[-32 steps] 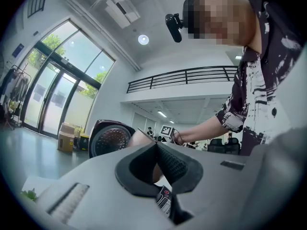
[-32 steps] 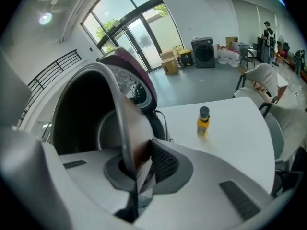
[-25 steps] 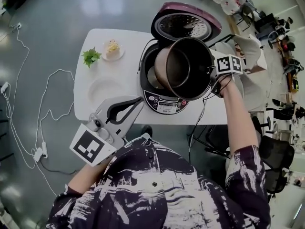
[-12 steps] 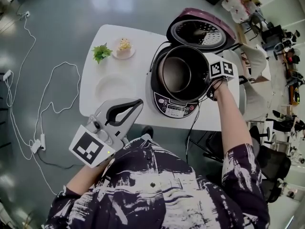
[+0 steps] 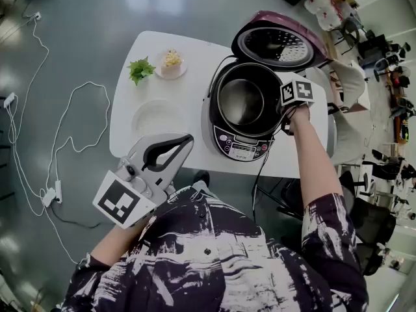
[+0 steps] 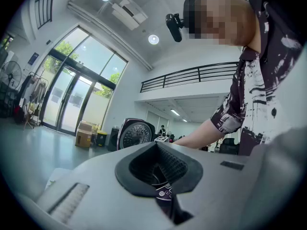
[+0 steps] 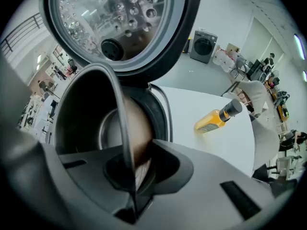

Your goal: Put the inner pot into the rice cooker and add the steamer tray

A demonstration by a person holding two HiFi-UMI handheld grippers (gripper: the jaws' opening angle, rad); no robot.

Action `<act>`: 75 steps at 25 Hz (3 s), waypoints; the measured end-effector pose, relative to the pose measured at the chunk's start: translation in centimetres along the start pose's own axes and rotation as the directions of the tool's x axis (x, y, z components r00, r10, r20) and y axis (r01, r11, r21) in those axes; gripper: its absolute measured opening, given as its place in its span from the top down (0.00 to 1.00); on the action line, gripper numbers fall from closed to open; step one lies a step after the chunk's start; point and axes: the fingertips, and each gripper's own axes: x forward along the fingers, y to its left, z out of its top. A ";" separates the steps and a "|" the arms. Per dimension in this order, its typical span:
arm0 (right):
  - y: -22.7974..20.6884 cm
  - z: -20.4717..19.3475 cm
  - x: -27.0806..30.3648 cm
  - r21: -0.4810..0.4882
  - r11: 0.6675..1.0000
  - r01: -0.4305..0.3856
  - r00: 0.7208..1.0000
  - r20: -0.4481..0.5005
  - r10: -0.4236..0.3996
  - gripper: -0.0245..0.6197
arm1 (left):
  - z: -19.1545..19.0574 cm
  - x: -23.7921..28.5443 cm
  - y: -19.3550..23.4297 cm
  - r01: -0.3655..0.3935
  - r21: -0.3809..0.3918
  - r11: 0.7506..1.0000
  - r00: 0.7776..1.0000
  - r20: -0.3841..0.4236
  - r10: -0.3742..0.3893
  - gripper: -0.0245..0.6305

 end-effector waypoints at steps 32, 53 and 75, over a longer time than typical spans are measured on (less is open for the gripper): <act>0.1 -1.9 -0.1 -0.231 0.957 0.178 0.904 -0.346 -0.252 0.91 | 0.6 -2.6 0.9 -0.017 -0.014 1.000 1.000 0.021 0.018 0.96; 0.9 -4.1 -0.5 0.110 0.992 -0.053 0.970 -0.231 0.078 0.89 | 0.3 -1.0 -1.1 0.051 0.004 0.999 0.999 0.008 -0.051 0.96; 1.6 -7.7 -3.3 0.136 0.961 -0.239 0.954 -0.150 0.258 0.94 | 0.4 2.0 -3.9 0.147 0.023 0.989 0.989 -0.012 -0.147 0.96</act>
